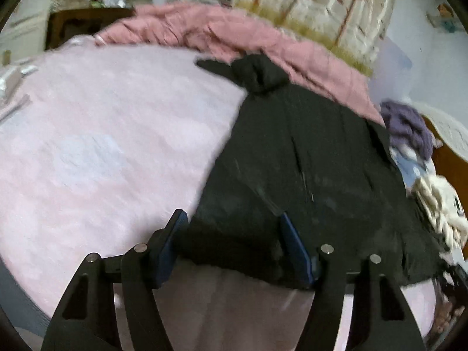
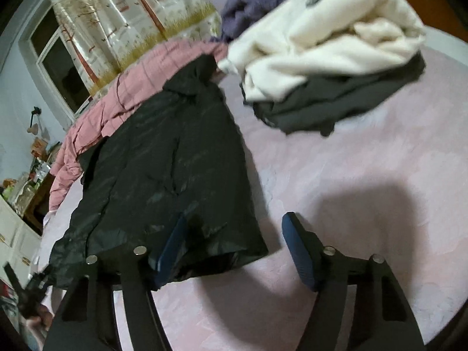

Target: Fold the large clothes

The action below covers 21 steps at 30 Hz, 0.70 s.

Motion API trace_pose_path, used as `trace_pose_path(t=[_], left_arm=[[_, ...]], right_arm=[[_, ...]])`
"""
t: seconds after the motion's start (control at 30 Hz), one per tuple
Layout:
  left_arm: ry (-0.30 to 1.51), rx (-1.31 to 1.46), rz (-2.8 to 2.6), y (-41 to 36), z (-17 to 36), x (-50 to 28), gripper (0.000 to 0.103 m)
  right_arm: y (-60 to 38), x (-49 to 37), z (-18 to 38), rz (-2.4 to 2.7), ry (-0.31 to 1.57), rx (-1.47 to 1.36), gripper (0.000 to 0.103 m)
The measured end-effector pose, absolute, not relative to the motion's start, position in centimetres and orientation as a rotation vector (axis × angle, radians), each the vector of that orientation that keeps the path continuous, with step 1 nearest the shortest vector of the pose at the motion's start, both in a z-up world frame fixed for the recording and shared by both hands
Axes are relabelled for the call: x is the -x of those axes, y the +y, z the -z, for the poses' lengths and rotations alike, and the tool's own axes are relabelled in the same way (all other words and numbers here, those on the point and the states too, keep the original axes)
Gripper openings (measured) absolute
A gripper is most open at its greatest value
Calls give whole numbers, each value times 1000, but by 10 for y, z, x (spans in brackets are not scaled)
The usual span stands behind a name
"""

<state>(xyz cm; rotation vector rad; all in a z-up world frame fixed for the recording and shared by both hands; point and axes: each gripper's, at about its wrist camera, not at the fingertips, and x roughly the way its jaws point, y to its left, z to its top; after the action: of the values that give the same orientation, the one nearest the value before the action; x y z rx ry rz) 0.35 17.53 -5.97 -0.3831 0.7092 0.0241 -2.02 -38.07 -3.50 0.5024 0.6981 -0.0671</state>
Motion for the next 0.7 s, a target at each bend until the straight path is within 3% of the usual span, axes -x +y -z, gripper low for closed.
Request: trace_pose_path(t=[0.03,0.1,0.13,0.17,0.27,0.3,0.43,0.7], left_arm=[[708,341,-35,170,61,-3,64],[707,260,-51,156,61,-2,64],[703,232,-64,151,63,-1,62],[696,218,-67,149,63,-1,53],[670,221,-29,144,59,5,14],[657,224,-6,142,56,9,8],[527,216,32,130,23,38,8],[466,91,72,111,-14,127,7]], right_arm=[[-381,19,37,61,703,-505,65],[-378,16,39,31,716,-516,44],[-377,14,41,23,732,-524,40],[-376,11,43,29,745,-524,33],[-367,8,42,24,753,-498,6],[-365,12,39,55,731,-485,5],[-333,41,7,118,553,-323,4],[-287,135,-25,47,453,-246,4]])
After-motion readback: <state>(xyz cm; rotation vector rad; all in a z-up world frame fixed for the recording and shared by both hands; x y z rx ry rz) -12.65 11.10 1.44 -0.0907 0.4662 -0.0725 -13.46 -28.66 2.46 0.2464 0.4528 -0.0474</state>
